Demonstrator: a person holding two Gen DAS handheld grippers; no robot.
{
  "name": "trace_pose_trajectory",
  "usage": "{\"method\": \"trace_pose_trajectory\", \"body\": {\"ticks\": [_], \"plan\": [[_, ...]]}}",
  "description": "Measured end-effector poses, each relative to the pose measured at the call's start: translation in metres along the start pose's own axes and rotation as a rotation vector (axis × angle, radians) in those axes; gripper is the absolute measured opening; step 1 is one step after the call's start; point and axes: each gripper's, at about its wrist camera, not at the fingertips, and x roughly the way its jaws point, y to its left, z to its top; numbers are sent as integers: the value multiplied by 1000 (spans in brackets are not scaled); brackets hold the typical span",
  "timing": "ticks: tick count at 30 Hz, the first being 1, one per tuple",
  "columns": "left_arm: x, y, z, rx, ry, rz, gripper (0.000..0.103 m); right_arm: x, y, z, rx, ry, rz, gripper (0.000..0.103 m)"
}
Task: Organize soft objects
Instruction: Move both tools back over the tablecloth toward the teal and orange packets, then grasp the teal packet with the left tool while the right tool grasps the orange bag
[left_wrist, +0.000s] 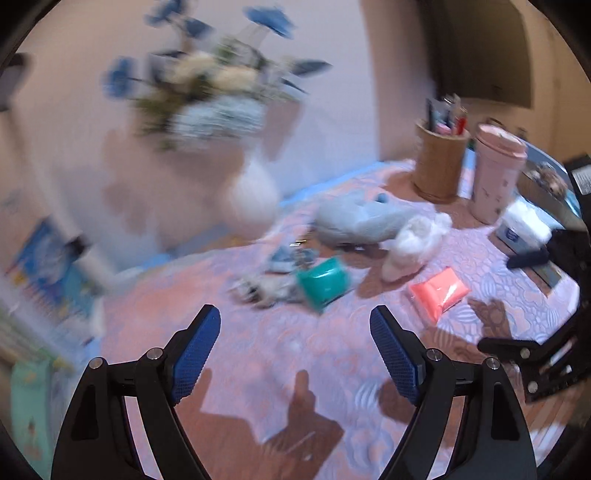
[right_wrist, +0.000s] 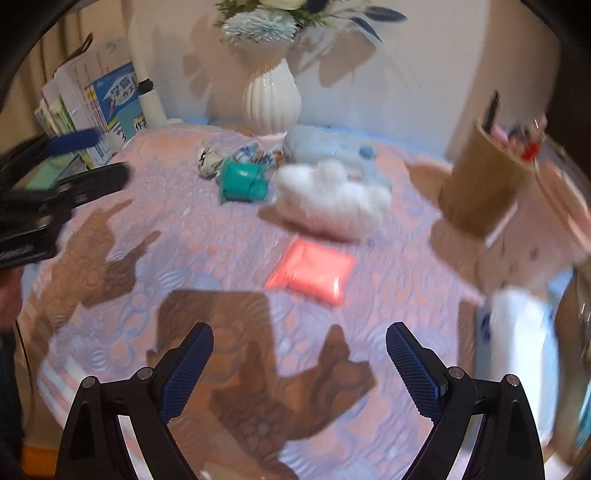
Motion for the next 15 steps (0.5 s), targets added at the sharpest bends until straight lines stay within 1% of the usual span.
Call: {"method": "trace_pose_trajectory", "body": {"ticks": [1,2,4,6,9,11,12,14,15], "plan": [[8,-2,1,22,4,-14,82,9,-6,3,-2,5,-3,94],[23,-4,4,68,12,-28,82,15,-11,5,0,10,8,94],[44,-6,9,109,40,-44,82,30,-20,9,10,20,49,94],[66,-5,16,114,65,-63,82,43,-27,13,16,27,79,94],[87,-4,21,112,87,-116,81,57,-29,15,2,21,91,93],[97,-5,24,121,98,-141,74,61,-26,17,-12,12,91,93],[101,-8,24,123,102,-164,68,63,-25,18,-16,4,95,93],[109,-14,24,126,124,-186,60,66,-21,20,-27,-2,109,93],[112,-18,22,131,138,-187,48,67,-19,21,-29,-4,115,93]]}}
